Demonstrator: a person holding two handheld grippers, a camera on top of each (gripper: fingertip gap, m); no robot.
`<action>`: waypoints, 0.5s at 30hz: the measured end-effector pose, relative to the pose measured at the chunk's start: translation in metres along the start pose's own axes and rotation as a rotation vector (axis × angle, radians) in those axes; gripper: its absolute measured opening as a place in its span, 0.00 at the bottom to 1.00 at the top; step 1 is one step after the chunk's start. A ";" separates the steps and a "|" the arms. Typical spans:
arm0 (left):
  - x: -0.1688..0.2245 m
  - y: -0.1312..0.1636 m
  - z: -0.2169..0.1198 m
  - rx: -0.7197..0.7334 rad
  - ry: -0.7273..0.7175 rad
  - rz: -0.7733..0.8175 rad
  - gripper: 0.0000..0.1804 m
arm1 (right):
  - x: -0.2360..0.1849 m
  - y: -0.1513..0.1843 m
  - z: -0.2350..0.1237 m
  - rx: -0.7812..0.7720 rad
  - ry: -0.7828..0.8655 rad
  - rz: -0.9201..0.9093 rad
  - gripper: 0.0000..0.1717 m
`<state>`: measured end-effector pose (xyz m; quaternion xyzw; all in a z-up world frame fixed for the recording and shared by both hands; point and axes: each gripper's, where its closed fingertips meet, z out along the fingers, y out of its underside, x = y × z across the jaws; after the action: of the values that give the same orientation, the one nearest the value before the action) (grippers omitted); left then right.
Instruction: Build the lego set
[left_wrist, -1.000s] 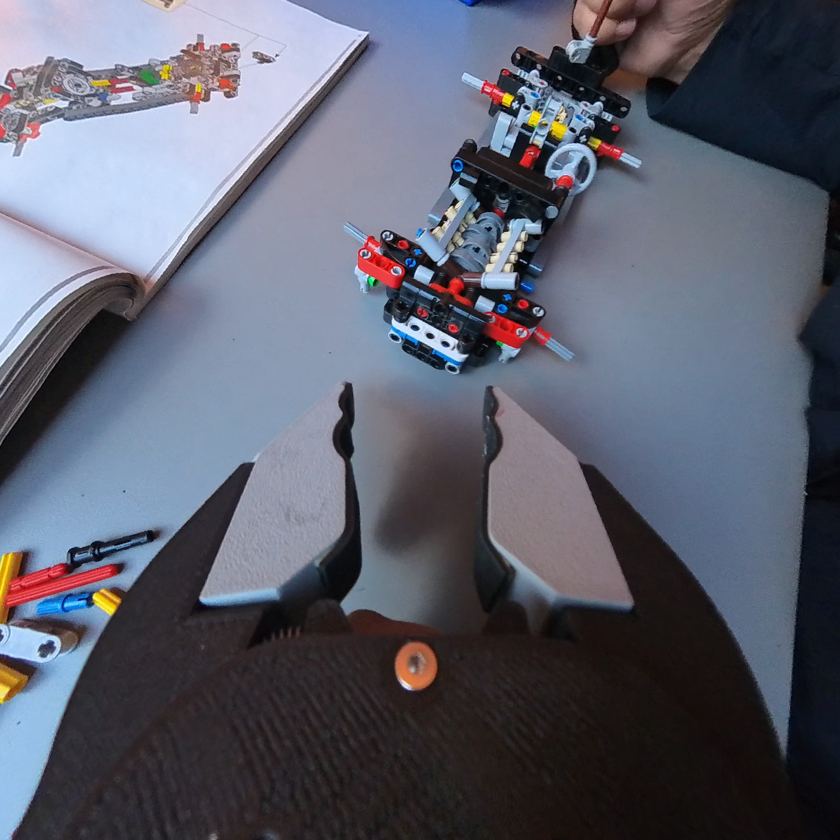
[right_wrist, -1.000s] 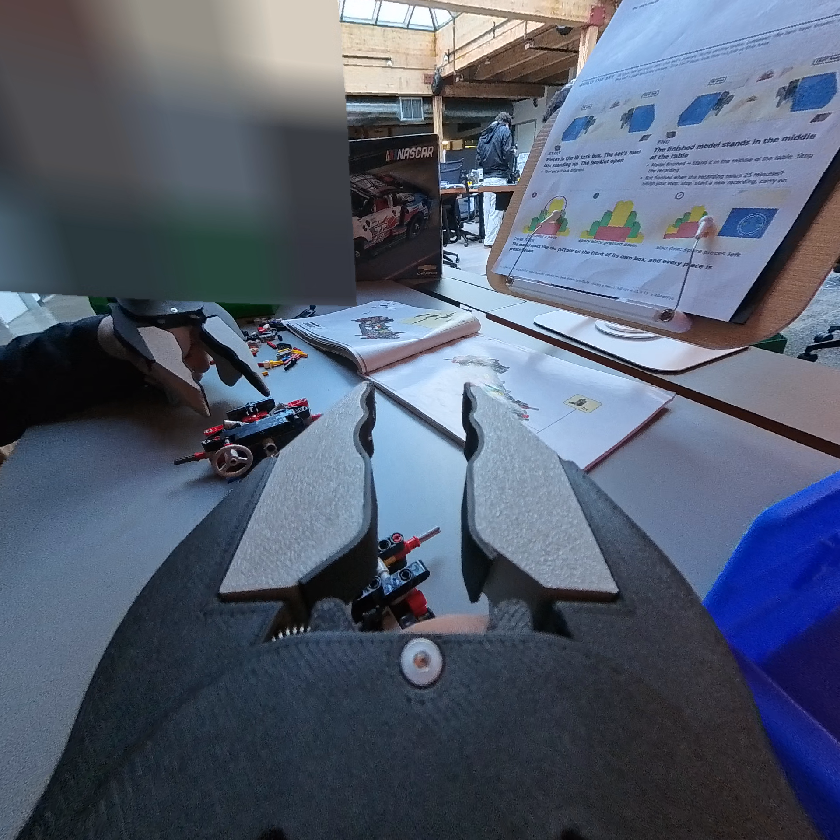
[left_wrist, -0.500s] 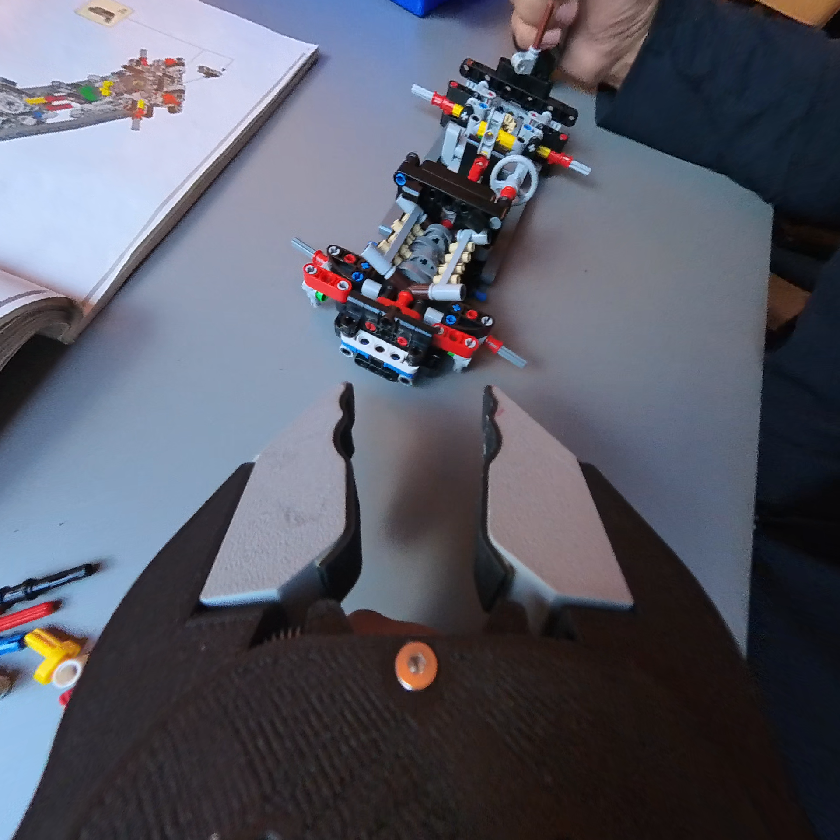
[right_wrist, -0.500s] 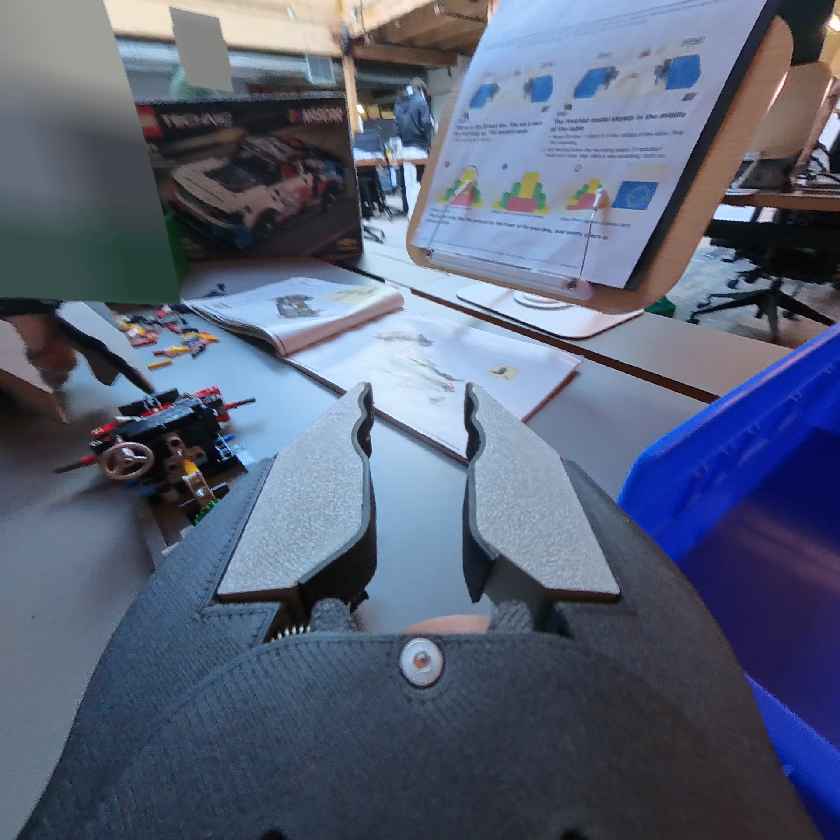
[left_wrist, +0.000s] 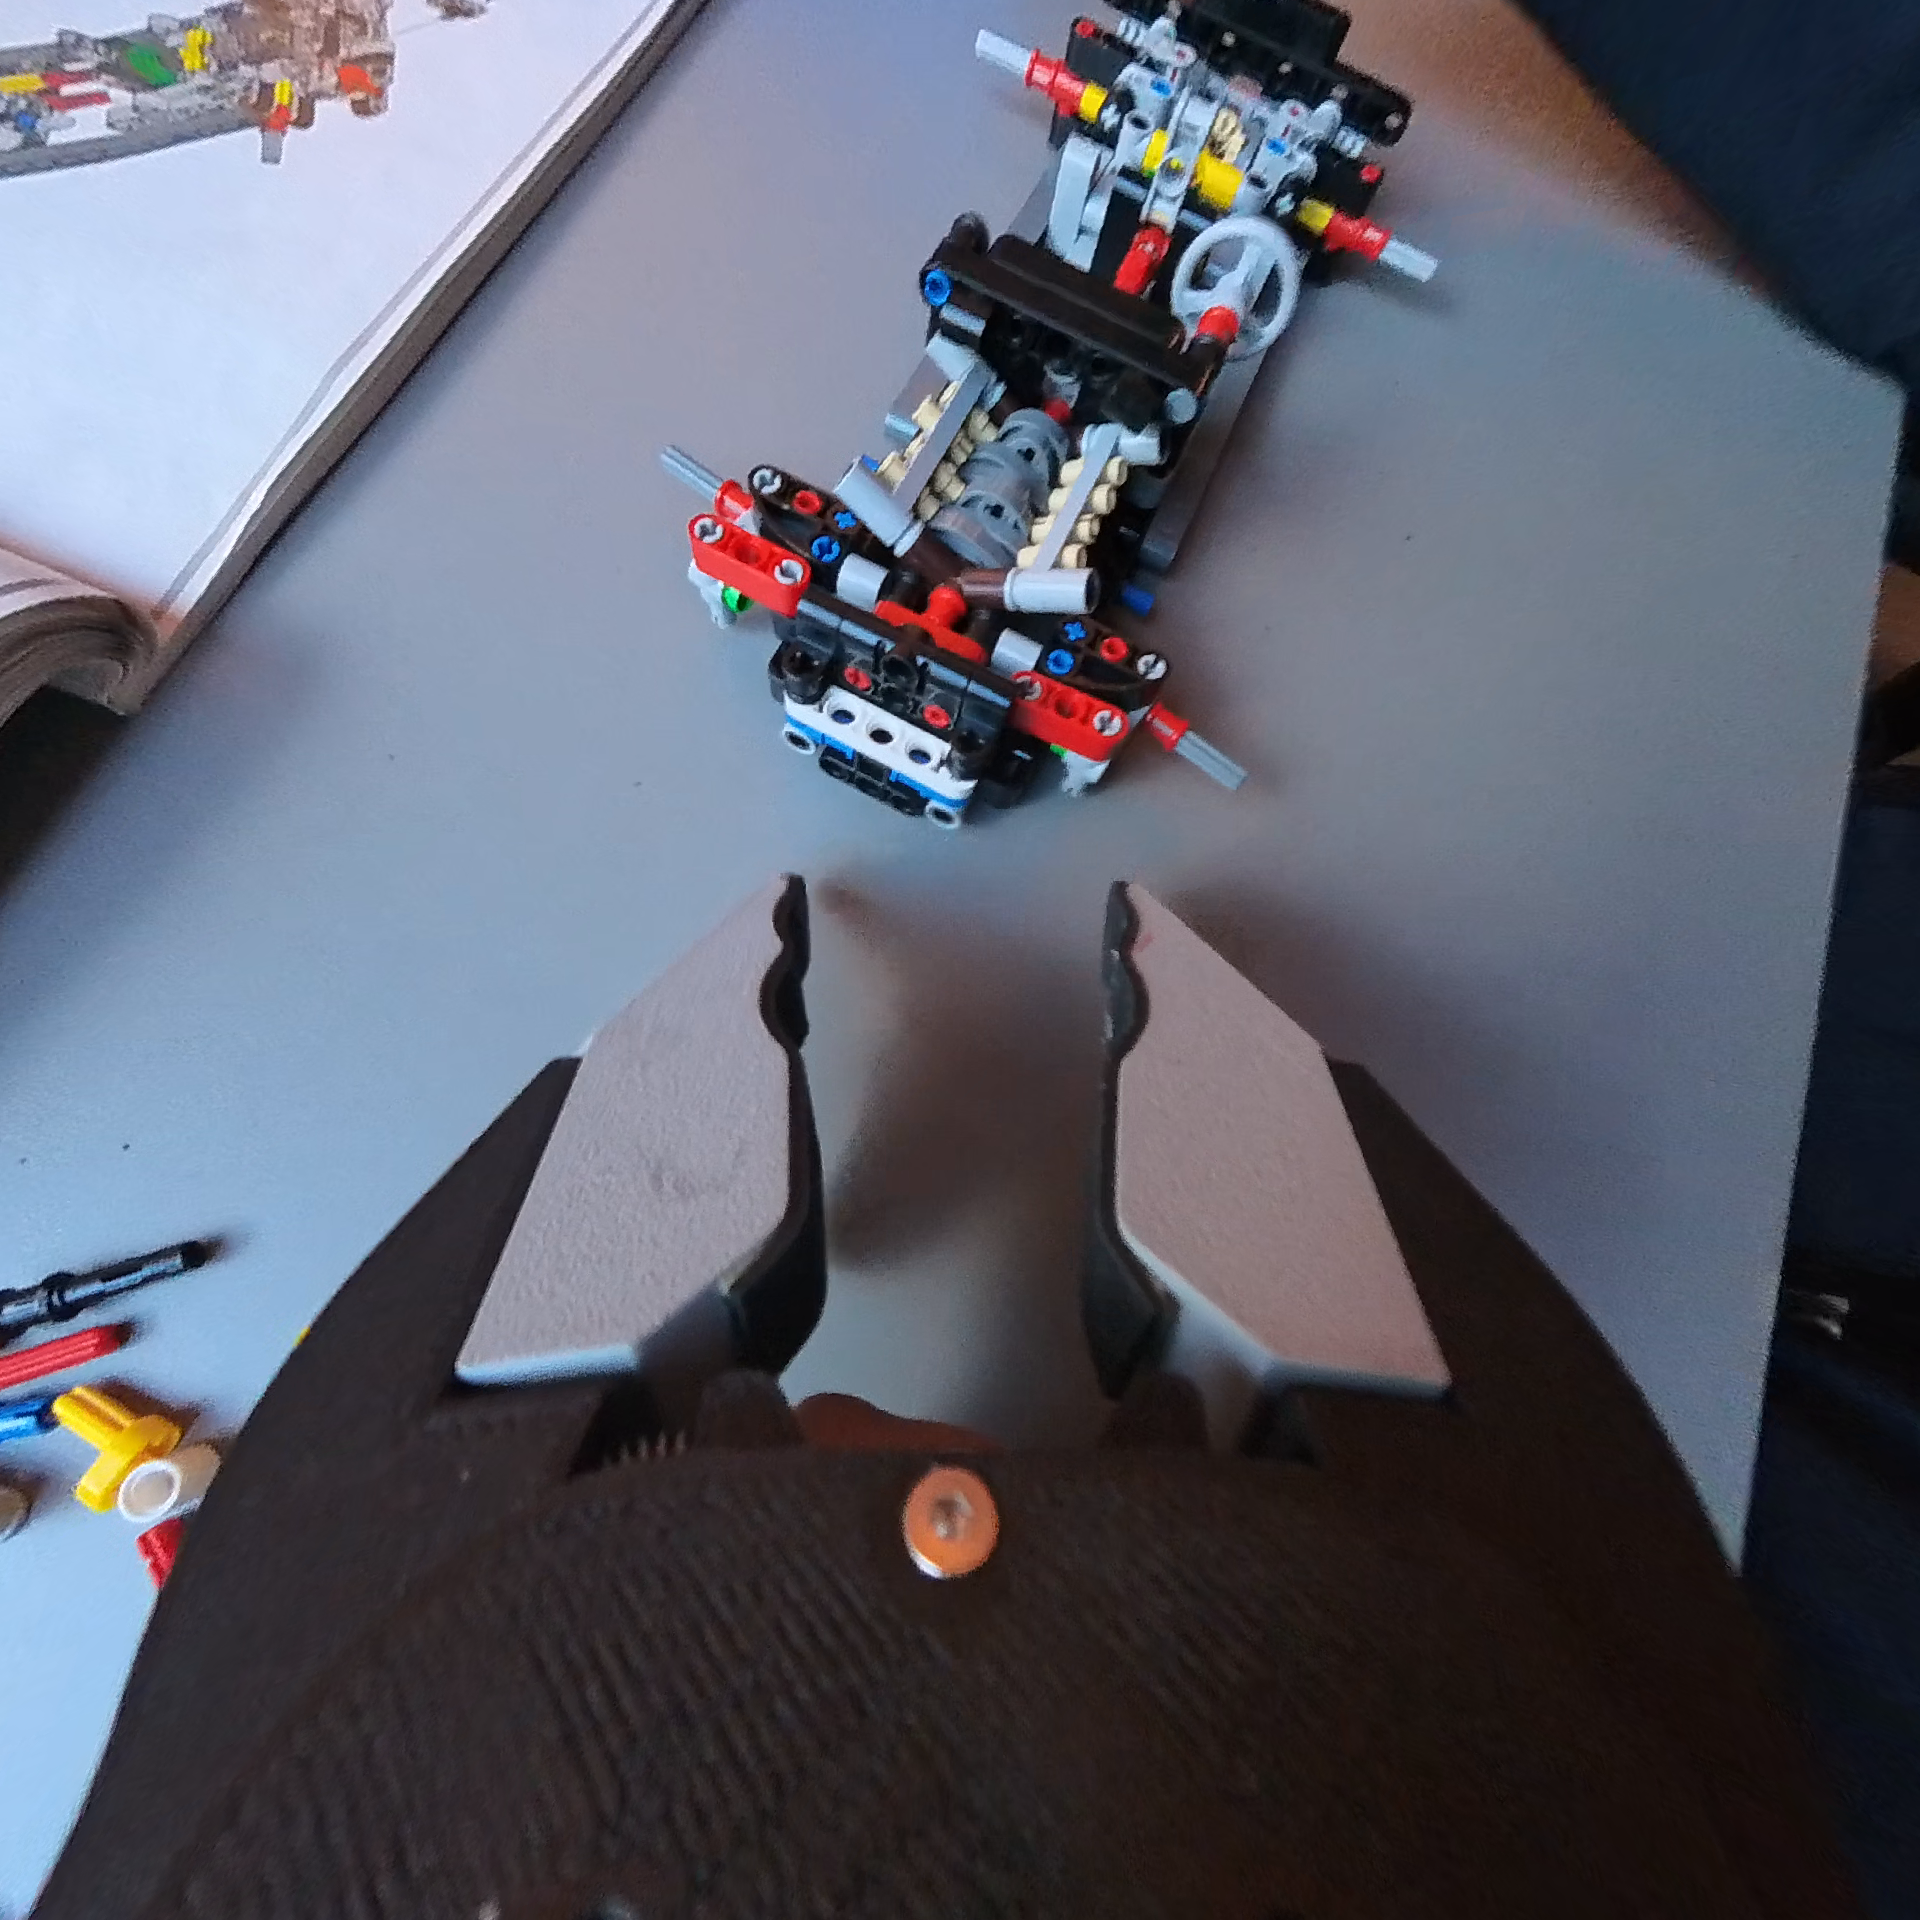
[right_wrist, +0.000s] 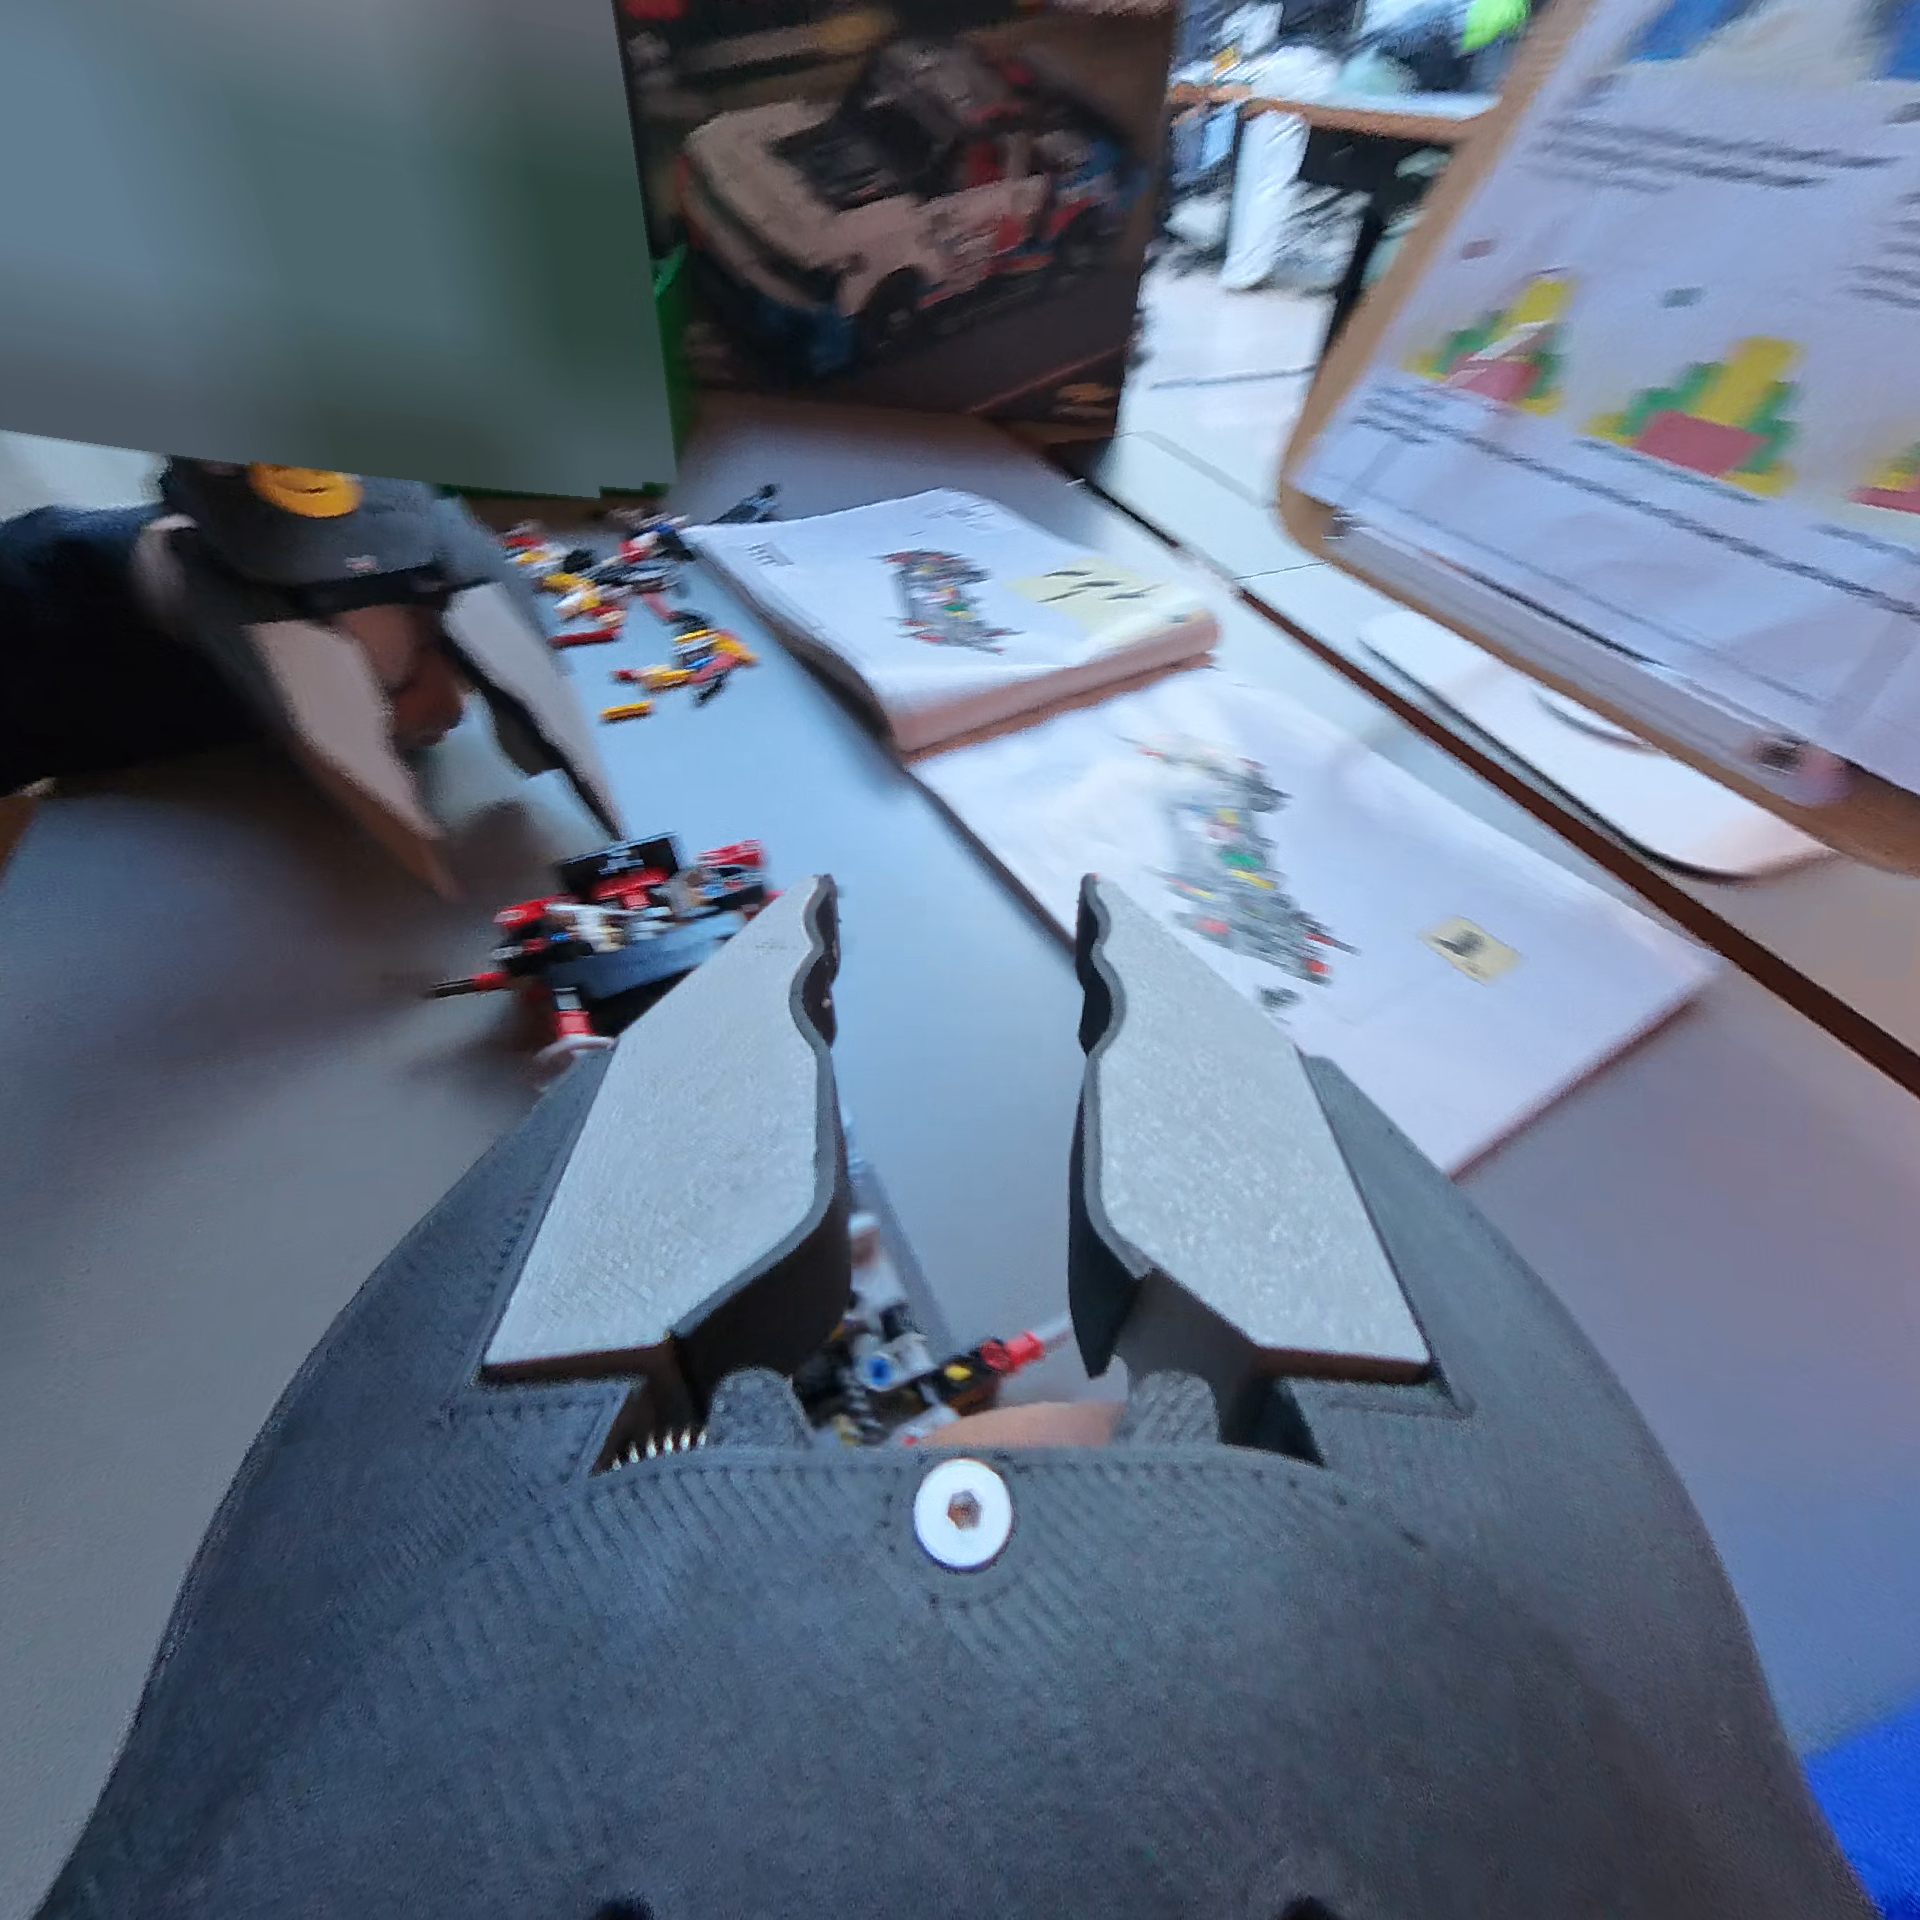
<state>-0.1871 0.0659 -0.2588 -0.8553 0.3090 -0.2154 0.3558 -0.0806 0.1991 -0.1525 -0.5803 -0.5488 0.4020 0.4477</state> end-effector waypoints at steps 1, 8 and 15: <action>-0.002 0.002 0.001 -0.012 -0.006 -0.004 0.31 | -0.008 -0.002 0.005 -0.024 -0.031 -0.011 0.25; -0.002 0.003 0.001 -0.016 -0.003 -0.006 0.31 | -0.034 0.002 0.013 -0.101 -0.066 -0.096 0.27; -0.004 0.002 0.001 -0.008 -0.002 -0.022 0.30 | -0.027 -0.007 -0.012 -0.021 -0.008 -0.078 0.25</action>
<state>-0.1904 0.0681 -0.2612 -0.8602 0.3003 -0.2172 0.3501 -0.0732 0.1708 -0.1431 -0.5615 -0.5769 0.3809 0.4547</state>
